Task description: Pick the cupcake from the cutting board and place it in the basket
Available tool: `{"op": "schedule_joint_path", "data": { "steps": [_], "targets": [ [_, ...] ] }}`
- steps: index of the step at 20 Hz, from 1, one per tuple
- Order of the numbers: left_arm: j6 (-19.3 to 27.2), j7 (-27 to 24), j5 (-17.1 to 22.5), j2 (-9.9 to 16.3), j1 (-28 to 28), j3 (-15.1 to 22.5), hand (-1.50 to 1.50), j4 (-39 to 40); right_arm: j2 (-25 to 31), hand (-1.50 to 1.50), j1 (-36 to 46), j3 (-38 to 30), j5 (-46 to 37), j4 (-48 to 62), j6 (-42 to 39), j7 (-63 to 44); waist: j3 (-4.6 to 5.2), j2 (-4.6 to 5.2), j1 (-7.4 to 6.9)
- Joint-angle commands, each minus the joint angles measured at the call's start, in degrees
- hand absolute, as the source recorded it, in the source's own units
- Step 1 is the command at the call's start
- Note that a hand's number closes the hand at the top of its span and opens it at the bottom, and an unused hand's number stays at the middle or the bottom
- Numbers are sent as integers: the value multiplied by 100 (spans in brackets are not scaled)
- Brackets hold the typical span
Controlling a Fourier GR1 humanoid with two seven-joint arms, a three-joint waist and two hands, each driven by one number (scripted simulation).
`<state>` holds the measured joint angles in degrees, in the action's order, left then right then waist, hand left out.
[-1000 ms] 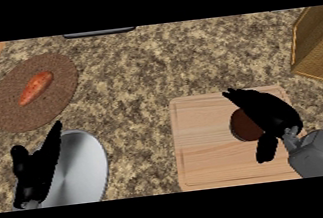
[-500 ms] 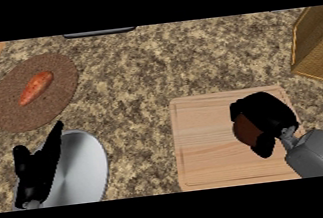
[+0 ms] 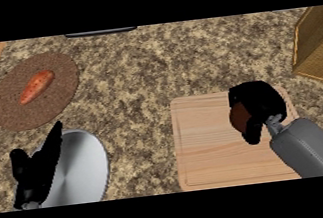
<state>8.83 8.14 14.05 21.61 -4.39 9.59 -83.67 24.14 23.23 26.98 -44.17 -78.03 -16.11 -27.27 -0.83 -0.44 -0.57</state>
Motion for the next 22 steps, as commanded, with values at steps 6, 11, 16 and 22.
{"op": "schedule_joint_path", "data": {
  "steps": [6,11,16,22],
  "targets": [
    [-135,253,24,-66,-352,125,0,361,-1278,150,1288,-918,-664,740,997,-2573,88,65,-94],
    [-36,468,36,-41,-324,71,0,193,-1754,150,1590,-2001,-338,-268,2985,-2432,61,29,24],
    [109,602,-87,-190,-298,160,0,225,-1441,150,2013,-2235,-786,-931,3227,-2725,83,12,130],
    [-7,483,-40,-218,-370,51,0,337,-818,150,2758,-2799,-1021,-1153,2338,-3449,90,15,134]
  ]
}}
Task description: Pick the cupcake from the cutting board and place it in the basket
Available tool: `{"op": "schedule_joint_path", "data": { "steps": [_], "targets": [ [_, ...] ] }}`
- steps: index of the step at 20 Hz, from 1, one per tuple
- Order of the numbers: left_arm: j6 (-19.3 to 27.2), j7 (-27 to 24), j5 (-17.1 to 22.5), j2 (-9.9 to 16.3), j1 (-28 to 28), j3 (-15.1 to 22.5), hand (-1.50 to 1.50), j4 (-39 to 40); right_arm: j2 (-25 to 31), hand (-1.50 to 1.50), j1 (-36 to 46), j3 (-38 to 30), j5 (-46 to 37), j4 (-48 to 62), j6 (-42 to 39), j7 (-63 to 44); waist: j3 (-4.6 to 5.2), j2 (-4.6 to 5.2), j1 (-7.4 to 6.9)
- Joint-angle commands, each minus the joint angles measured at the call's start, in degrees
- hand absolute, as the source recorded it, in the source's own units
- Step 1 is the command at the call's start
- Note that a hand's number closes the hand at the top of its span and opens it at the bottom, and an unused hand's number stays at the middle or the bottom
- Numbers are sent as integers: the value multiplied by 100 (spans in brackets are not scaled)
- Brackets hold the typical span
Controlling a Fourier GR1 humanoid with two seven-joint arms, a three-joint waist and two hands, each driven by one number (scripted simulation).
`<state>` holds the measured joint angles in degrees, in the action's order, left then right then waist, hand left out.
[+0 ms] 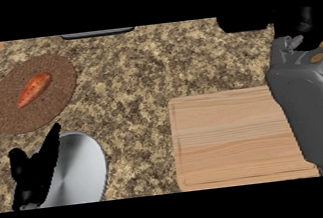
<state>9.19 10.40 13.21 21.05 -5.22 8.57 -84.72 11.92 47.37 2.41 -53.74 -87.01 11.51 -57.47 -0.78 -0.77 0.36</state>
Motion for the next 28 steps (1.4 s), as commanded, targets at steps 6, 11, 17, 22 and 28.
{"op": "schedule_joint_path", "data": {
  "steps": [6,11,17,22,28],
  "targets": [
    [-61,251,-10,-191,-397,159,0,250,989,150,863,-1146,124,18,-562,-392,80,58,-22],
    [-164,331,-44,-121,-255,92,0,332,1590,150,1099,-1666,439,813,-726,86,79,92,-66],
    [-68,352,-164,-270,-236,147,0,281,2151,150,1146,-2002,648,1737,-823,646,77,112,-113],
    [-42,341,-291,-374,-81,193,0,417,2350,150,849,-2259,809,2384,-409,1523,74,139,-120],
    [-263,136,-215,-366,-79,55,0,689,2361,150,799,-2665,1108,3270,77,2162,75,158,-147]
  ]
}}
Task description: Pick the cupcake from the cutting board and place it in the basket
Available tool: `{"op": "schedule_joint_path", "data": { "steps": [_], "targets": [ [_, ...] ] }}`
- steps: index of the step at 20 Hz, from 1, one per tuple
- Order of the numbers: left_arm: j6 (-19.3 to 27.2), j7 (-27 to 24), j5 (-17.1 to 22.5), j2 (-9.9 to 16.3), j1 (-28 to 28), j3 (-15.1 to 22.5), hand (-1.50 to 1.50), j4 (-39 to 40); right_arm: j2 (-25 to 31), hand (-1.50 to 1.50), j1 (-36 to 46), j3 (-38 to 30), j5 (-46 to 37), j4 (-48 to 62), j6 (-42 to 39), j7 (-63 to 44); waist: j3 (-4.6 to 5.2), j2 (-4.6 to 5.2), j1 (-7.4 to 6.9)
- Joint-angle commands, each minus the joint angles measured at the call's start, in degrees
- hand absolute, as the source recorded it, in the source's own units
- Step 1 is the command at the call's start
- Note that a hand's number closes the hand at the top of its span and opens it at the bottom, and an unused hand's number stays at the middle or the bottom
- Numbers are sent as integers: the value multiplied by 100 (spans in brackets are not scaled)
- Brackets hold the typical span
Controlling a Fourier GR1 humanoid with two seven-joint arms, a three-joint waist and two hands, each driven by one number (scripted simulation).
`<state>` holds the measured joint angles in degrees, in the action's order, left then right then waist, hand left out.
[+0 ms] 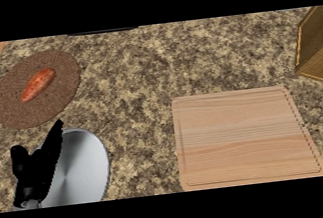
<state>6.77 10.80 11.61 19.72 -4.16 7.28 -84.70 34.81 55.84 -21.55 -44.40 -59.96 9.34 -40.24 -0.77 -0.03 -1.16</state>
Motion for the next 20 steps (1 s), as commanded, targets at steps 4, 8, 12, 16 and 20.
{"op": "schedule_joint_path", "data": {
  "steps": [4,8,12,16,20],
  "targets": [
    [32,209,-112,-269,-362,254,0,438,-13,150,-103,-840,843,694,508,803,68,53,26],
    [-41,17,-82,-245,-178,28,0,823,26,150,-284,-954,961,1158,690,1391,73,67,42],
    [-109,288,-17,-185,-70,-7,0,594,26,150,-345,-1108,1145,1589,873,1940,68,73,8],
    [-23,316,-127,-200,-234,53,0,412,458,150,-578,-867,340,1892,1322,1230,80,61,25],
    [-215,114,-74,-177,-325,-12,0,638,544,150,-991,-749,435,2273,881,2059,73,64,50]
  ]
}}
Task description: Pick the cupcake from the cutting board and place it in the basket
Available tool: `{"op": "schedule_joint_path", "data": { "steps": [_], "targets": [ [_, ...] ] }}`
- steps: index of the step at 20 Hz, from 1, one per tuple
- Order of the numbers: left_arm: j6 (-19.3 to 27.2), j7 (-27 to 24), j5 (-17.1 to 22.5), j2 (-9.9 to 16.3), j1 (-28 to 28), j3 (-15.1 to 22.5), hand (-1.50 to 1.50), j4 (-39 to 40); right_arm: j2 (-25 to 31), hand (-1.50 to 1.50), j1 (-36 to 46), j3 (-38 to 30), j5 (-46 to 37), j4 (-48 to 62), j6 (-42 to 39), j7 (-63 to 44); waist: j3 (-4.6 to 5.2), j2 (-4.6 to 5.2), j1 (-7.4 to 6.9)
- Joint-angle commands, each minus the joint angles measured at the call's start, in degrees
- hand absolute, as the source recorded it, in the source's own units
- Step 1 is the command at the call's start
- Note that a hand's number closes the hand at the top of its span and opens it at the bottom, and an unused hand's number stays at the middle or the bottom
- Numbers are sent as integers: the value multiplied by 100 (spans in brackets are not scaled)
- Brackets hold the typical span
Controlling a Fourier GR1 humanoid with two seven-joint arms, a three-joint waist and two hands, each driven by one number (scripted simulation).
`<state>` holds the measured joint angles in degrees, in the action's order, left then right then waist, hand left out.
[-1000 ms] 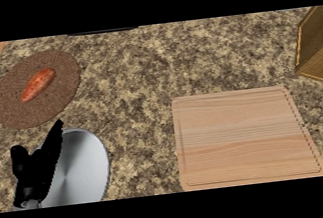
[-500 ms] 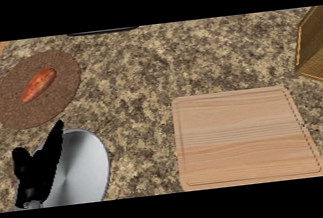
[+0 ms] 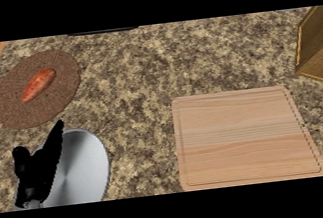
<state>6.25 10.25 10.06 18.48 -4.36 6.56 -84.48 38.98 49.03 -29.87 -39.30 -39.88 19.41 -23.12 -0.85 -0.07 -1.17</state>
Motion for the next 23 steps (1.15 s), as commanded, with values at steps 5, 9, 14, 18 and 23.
{"op": "schedule_joint_path", "data": {
  "steps": [5,9,14,18,23],
  "targets": [
    [-146,414,75,-20,-177,-22,0,509,443,-150,-165,113,-54,330,-241,620,82,37,65],
    [43,333,-99,-339,-383,212,0,347,611,-150,88,49,13,405,-219,594,84,29,30],
    [-43,501,-75,-199,-128,35,0,478,635,-150,-191,-409,444,239,156,815,82,20,138],
    [55,596,-76,-282,-308,39,0,254,1105,-150,-377,-759,784,-30,-201,551,86,-21,231],
    [-47,303,-29,-249,-581,-123,0,344,1295,-150,-1264,-1258,1243,-352,-424,763,89,-55,360]
  ]
}}
